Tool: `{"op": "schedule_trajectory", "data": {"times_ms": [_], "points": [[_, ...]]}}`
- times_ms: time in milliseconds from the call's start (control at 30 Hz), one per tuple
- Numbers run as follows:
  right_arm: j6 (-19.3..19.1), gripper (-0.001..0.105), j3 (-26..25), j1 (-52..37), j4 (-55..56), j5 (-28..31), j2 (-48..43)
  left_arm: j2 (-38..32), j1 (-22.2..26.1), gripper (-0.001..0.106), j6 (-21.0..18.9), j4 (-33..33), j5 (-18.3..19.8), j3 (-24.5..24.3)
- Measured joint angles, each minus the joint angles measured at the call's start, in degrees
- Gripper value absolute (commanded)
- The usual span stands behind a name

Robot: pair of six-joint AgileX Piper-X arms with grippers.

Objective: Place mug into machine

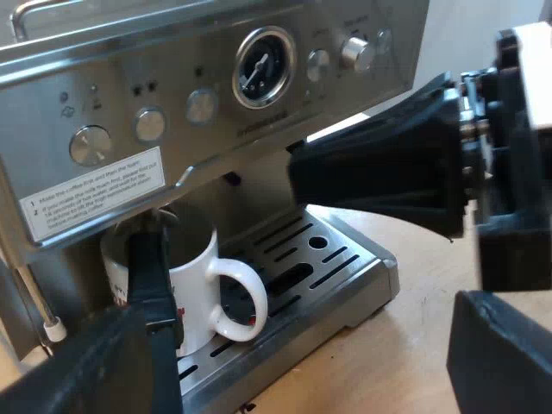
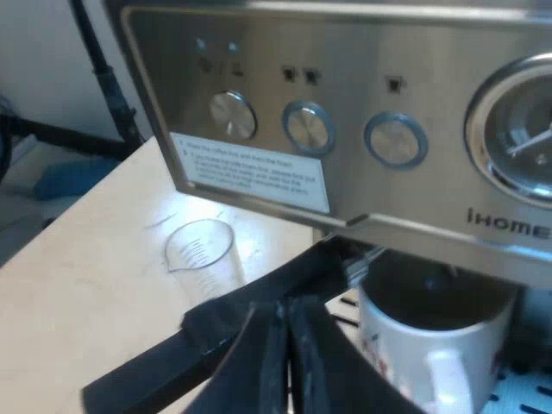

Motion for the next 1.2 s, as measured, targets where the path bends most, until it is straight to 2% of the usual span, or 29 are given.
{"op": "schedule_trajectory", "data": {"times_ms": [300,500,1200], "points": [[-1.1,0.0,-2.9,-0.1,0.1,1.9,2.7,0.0,0.0,0.072,0.0,0.0,0.0,0.0],[-1.1,0.0,-3.1,-1.6,0.1,2.3,3.3,0.0,0.0,0.072,0.0,0.0,0.0,0.0],[-2.0,0.0,-3.1,-5.2,-3.8,-1.9,3.3,0.0,0.0,0.072,0.0,0.0,0.0,0.0]]}}
